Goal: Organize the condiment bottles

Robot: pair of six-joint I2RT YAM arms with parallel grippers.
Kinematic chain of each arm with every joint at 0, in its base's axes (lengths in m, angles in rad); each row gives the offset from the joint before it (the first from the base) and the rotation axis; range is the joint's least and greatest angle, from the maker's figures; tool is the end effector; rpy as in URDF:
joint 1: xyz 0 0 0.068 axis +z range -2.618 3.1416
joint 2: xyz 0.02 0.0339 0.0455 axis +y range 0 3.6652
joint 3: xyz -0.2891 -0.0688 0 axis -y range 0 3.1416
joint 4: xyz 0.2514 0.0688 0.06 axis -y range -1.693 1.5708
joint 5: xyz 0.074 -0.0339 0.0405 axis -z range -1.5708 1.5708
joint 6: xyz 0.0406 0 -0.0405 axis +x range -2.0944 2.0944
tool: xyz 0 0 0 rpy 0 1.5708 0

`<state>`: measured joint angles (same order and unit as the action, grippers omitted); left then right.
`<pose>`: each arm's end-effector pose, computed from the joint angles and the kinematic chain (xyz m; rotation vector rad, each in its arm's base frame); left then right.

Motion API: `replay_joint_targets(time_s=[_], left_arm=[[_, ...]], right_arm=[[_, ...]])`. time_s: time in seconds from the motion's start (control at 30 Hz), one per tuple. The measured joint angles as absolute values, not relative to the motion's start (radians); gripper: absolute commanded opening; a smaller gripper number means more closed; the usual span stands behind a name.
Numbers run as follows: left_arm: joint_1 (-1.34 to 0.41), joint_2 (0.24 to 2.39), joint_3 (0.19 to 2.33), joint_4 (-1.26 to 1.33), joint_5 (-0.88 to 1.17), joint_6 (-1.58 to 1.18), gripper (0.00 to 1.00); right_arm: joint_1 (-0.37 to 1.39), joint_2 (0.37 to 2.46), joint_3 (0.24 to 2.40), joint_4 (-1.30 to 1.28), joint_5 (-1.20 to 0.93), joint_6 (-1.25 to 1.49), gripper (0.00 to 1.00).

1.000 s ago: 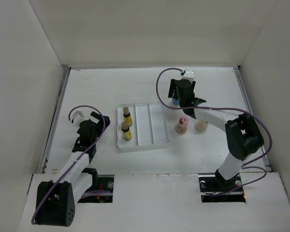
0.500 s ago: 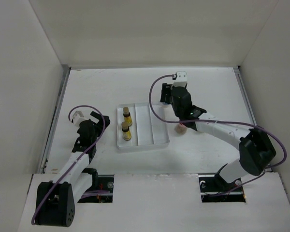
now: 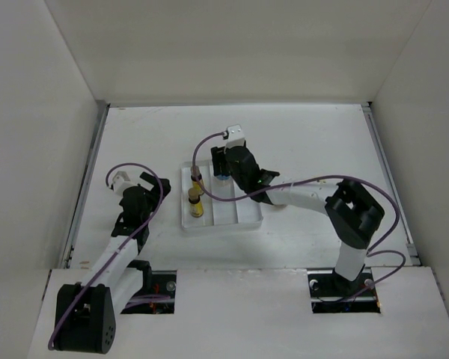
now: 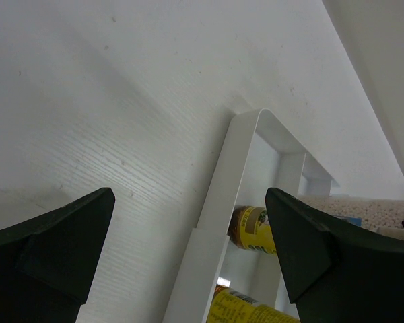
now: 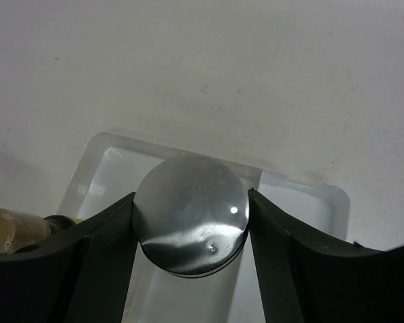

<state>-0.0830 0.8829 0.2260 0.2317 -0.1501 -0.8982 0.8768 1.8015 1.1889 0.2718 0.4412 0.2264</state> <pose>0.1760 -0.0086 0.1838 -0.8911 1.8166 -0.4801 0.2888 0.3199 0.2625 -0.3165 1.8649 0.3348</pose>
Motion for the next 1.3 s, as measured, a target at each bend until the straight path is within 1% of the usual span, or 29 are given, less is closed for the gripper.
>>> replay_joint_targets(time_s=[0.03, 0.07, 0.13, 0.17, 0.23, 0.3, 0.37, 0.5, 0.63, 0.73, 0.83, 0.97, 1.03, 1.1, 1.17, 1.2, 1.23, 1.3], left_arm=[[-0.083, 0.883, 0.226, 0.232, -0.15, -0.898, 1.0], [-0.082, 0.883, 0.226, 0.233, -0.15, -0.898, 1.0], [-0.08, 0.884, 0.226, 0.234, -0.15, -0.898, 1.0], [-0.079, 0.886, 0.226, 0.235, -0.15, -0.898, 1.0], [-0.079, 0.892, 0.226, 0.235, -0.149, -0.898, 1.0], [-0.08, 0.892, 0.226, 0.236, -0.15, -0.898, 1.0], [-0.08, 0.892, 0.226, 0.236, -0.149, -0.899, 1.0], [-0.08, 0.886, 0.226, 0.236, -0.149, -0.898, 1.0], [-0.081, 0.879, 0.225, 0.236, -0.149, -0.899, 1.0], [-0.088, 0.882, 0.225, 0.237, -0.15, -0.899, 1.0], [-0.095, 0.894, 0.225, 0.24, -0.15, -0.899, 1.0], [-0.102, 0.895, 0.225, 0.243, -0.152, -0.9, 1.0], [-0.107, 0.895, 0.225, 0.243, -0.153, -0.901, 1.0], [-0.108, 0.895, 0.225, 0.243, -0.154, -0.901, 1.0], [-0.108, 0.894, 0.225, 0.242, -0.154, -0.902, 1.0], [-0.108, 0.893, 0.225, 0.243, -0.154, -0.902, 1.0], [-0.108, 0.893, 0.225, 0.242, -0.154, -0.902, 1.0], [-0.108, 0.892, 0.225, 0.241, -0.155, -0.902, 1.0]], right_arm=[[0.876, 1.809, 1.191, 0.286, 0.448, 0.228, 0.54], [0.876, 1.81, 1.192, 0.286, 0.452, 0.231, 0.61], [0.879, 1.81, 1.192, 0.286, 0.464, 0.232, 0.8], [0.88, 1.81, 1.192, 0.288, 0.466, 0.234, 0.85], [0.882, 1.8, 1.189, 0.294, 0.473, 0.234, 0.89], [0.884, 1.757, 1.16, 0.296, 0.478, 0.237, 0.91], [0.885, 1.666, 1.097, 0.298, 0.483, 0.245, 0.91], [0.857, 1.372, 0.904, 0.307, 0.506, 0.272, 0.9], [0.763, 1.115, 0.728, 0.267, 0.566, 0.34, 0.9], [0.712, 1.029, 0.641, 0.176, 0.598, 0.398, 0.92], [0.708, 1.015, 0.596, 0.076, 0.599, 0.437, 0.92], [0.708, 1.052, 0.58, 0.008, 0.585, 0.461, 0.9], [0.708, 1.093, 0.58, 0.007, 0.566, 0.469, 0.86], [0.708, 1.139, 0.58, 0.009, 0.55, 0.472, 0.75], [0.708, 1.182, 0.581, 0.01, 0.54, 0.471, 0.59], [0.708, 1.202, 0.581, 0.011, 0.538, 0.471, 0.53], [0.708, 1.214, 0.583, 0.015, 0.544, 0.468, 0.49], [0.708, 1.222, 0.598, 0.016, 0.554, 0.468, 0.47]])
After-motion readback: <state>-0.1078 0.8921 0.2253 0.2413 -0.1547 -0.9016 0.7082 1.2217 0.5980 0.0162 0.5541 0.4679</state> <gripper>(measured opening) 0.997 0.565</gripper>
